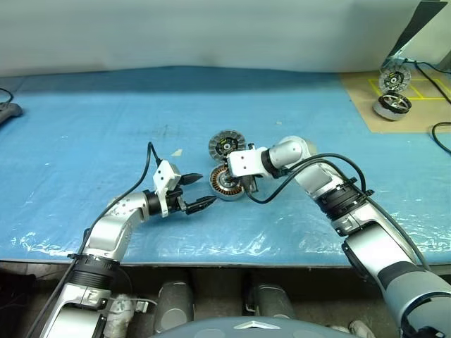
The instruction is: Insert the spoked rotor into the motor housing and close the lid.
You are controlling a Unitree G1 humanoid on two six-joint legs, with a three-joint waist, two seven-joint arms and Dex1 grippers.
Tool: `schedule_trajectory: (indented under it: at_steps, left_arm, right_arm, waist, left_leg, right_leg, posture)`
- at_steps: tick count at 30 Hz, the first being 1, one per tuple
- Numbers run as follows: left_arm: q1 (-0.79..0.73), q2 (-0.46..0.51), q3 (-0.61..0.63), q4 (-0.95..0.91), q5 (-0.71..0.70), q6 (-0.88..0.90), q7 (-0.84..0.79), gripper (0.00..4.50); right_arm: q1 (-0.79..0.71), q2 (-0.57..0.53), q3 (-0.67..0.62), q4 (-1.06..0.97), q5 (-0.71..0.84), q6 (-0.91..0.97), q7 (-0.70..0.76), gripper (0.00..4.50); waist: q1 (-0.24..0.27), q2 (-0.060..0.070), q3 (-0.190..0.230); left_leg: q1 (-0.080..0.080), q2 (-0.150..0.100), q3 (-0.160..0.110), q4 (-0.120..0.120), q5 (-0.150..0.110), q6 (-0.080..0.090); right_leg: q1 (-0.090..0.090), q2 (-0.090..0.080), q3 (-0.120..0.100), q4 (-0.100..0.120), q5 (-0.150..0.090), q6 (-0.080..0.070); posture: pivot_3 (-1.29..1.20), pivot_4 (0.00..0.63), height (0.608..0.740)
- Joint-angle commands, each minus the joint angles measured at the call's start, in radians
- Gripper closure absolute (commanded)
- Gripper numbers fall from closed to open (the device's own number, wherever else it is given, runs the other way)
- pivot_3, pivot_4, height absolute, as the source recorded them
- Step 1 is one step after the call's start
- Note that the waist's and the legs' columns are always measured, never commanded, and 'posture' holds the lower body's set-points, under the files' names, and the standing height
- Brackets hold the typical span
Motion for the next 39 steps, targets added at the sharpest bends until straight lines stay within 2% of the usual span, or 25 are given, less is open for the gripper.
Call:
schedule_trajectory:
  at_steps: [1, 8, 14, 23, 33, 39]
  left_arm:
    - [0.003, 0.003, 0.012, -0.028, -0.011, -0.011, -0.005, 0.0]
    - [0.004, 0.004, 0.01, -0.03, -0.011, -0.009, -0.006, 0.0]
    - [0.001, 0.008, 0.01, -0.027, -0.012, -0.009, -0.013, 0.0]
    - [-0.025, 0.003, 0.008, 0.004, -0.005, -0.019, -0.018, 0.0]
    - [-0.011, 0.0, 0.0, -0.017, -0.012, -0.005, -0.027, 0.0]
    - [-0.004, -0.004, 0.005, -0.028, -0.011, -0.008, -0.016, 0.0]
  right_arm:
    - [0.007, 0.0, 0.007, 0.001, -0.015, -0.008, -0.012, 4.49]
    - [0.027, -0.02, -0.002, -0.043, 0.003, 0.01, 0.013, 4.49]
    - [0.041, -0.022, -0.061, -0.12, 0.106, 0.065, 0.064, 4.49]
    - [-0.002, -0.007, -0.114, -0.133, 0.19, 0.138, 0.077, 4.49]
    - [-0.027, -0.048, -0.016, -0.097, 0.102, 0.032, 0.123, 4.49]
    - [-0.063, -0.028, 0.018, -0.042, 0.071, -0.029, 0.134, 4.49]
  waist:
    - [0.0, 0.0, 0.0]
    - [0.001, 0.0, 0.0]
    - [0.003, 0.0, 0.0]
    - [0.001, 0.0, 0.0]
    - [0.001, 0.0, 0.0]
    - [0.001, 0.0, 0.0]
  left_leg:
    - [0.0, 0.0, 0.0, 0.0, 0.0, 0.0]
    - [0.0, 0.0, 0.0, 0.0, 0.0, 0.0]
    - [0.0, 0.0, 0.0, 0.0, 0.0, 0.0]
    - [0.0, 0.0, 0.0, 0.0, 0.0, 0.0]
    - [0.0, 0.0, 0.0, 0.0, 0.0, 0.0]
    - [-0.001, 0.0, 0.0, 0.0, 0.0, 0.0]
  right_leg:
    - [0.0, 0.0, 0.0, 0.0, 0.0, 0.0]
    - [0.0, 0.0, 0.0, 0.0, 0.0, 0.0]
    - [0.0, 0.0, 0.0, -0.001, 0.0, 0.0]
    - [0.0, 0.0, 0.0, 0.0, 0.0, 0.0]
    - [0.0, 0.0, 0.0, 0.0, 0.0, 0.0]
    - [0.0, 0.0, 0.0, 0.0, 0.0, 0.0]
  posture:
    - [0.0, 0.15, 0.74]
    - [0.0, 0.15, 0.74]
    - [0.0, 0.15, 0.74]
    - [0.0, 0.15, 0.74]
    - [0.0, 0.15, 0.74]
    - [0.0, 0.15, 0.74]
